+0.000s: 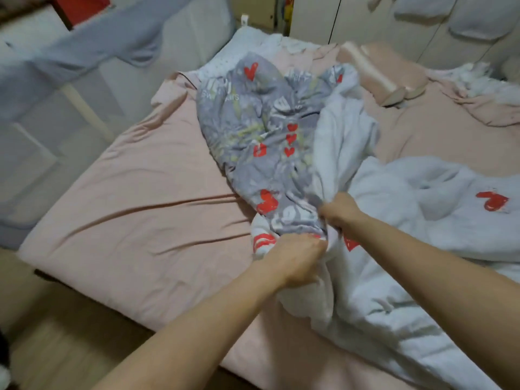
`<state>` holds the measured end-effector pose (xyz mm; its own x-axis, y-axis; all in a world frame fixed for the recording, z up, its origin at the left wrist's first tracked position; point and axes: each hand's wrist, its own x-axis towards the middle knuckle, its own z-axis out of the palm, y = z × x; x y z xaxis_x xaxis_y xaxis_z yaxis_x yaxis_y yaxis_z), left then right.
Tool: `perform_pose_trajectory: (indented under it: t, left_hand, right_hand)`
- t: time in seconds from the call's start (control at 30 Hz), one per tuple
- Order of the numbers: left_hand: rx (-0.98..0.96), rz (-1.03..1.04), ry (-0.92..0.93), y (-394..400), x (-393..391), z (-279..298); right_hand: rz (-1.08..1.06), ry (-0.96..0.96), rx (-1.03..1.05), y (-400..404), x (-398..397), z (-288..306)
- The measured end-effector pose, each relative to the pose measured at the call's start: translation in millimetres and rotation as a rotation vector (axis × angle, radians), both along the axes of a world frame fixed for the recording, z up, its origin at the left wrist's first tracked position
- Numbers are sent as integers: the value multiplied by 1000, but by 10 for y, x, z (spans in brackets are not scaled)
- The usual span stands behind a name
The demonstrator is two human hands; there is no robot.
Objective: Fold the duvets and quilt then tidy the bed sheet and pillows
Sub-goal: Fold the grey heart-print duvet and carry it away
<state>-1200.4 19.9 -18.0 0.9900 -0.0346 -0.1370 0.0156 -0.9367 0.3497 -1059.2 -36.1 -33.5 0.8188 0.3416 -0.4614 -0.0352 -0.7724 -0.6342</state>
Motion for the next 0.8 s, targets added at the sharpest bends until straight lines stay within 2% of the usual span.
perform_pose_trajectory:
  t: [0.1,0.17,0.27,0.37,0.43,0.5,0.57,0.67,0.8]
  left_hand:
    - [-233,145,61,-150,-79,236]
    - [-258,273,171,-206,-66,352]
    - [-99,281,352,-458,180,691]
    - [148,51,455,-892,439,1043]
    - [302,-65,408,-1266,533,1226]
    - [292,-68,317,-1551,553,1298]
    - [114,19,200,-1978,527,1375]
    - [-305,92,99,-2705,349,1526]
    - [-838,309,154,-3817,159,1935]
  right_hand:
    - [-53,-90,96,-469,93,492]
    - [-32,-104,154,-731,125,768]
    - [-34,-172,233,-1246,110,1193]
    - [-60,-250,291,-1747,181,1434]
    - [-110,-295,302,-2151,246,1584]
    - [-179,-340,344,-2472,310,1675]
    - [-265,-383,388,-2923,369,1815]
    - [-335,-429,379,-3453,454,1950]
    - [-270,-463,419,-4078,457,2224]
